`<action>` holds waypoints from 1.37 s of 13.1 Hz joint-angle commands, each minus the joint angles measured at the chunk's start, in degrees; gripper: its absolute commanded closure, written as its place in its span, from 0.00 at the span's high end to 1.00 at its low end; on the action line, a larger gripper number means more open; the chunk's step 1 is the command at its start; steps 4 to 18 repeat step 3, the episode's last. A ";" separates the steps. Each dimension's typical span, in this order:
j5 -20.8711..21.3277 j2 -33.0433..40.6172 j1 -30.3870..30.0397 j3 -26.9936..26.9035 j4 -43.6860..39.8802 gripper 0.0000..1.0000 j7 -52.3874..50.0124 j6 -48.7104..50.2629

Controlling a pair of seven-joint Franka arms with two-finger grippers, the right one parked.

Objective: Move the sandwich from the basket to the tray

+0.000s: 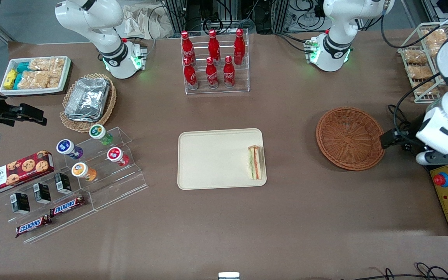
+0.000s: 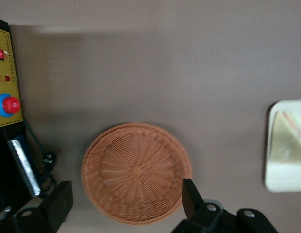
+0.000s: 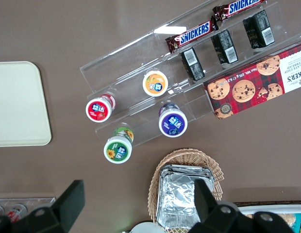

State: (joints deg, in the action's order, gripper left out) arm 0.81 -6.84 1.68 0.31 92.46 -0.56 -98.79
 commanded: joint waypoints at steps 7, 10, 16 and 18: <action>-0.55 1.57 -0.35 -1.89 2.12 1.00 6.36 0.27; -0.55 1.57 -0.35 -1.89 2.12 1.00 6.36 0.27; -0.55 1.57 -0.35 -1.89 2.12 1.00 6.36 0.27; -0.55 1.57 -0.35 -1.89 2.12 1.00 6.36 0.27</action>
